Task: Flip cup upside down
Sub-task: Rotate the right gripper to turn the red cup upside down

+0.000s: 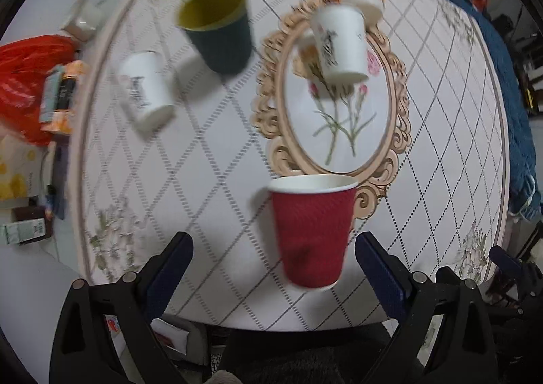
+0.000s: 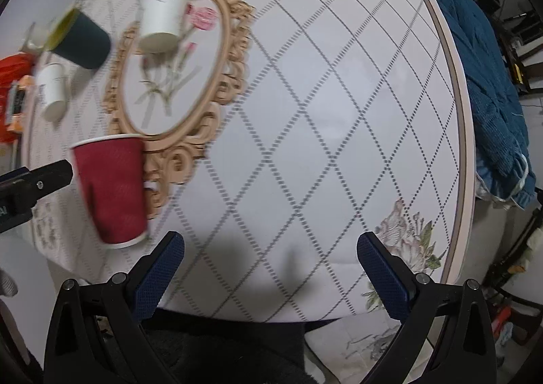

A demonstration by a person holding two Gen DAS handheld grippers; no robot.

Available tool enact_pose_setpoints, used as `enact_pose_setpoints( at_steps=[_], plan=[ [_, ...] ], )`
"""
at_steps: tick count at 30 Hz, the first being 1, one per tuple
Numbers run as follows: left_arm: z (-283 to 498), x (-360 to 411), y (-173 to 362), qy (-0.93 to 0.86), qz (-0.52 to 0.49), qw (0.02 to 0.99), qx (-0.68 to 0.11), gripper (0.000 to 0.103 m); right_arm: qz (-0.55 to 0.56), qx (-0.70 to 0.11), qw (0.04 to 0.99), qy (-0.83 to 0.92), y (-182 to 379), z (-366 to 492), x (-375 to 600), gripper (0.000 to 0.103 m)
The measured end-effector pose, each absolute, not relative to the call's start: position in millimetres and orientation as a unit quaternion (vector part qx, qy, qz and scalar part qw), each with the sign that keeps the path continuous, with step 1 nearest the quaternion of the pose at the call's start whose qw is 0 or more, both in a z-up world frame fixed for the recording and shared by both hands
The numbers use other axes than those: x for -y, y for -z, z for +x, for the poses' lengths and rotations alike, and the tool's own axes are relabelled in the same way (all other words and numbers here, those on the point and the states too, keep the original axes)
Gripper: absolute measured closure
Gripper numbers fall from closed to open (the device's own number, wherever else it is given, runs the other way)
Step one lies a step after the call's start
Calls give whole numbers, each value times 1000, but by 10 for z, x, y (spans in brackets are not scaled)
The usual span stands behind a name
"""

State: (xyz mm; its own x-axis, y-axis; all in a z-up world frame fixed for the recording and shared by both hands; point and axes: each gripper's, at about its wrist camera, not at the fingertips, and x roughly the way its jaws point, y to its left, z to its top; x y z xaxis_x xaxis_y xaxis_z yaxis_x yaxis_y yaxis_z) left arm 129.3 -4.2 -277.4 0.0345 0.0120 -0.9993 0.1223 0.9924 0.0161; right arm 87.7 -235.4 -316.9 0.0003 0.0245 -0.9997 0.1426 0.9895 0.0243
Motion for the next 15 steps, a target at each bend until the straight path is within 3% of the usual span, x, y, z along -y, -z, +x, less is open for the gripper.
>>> enact_pose_setpoints(
  at_steps=[15],
  plan=[
    [1025, -912, 2579, -20, -2, 737, -676, 5, 61, -675, 735, -21, 2673, 741, 1332, 0]
  ],
)
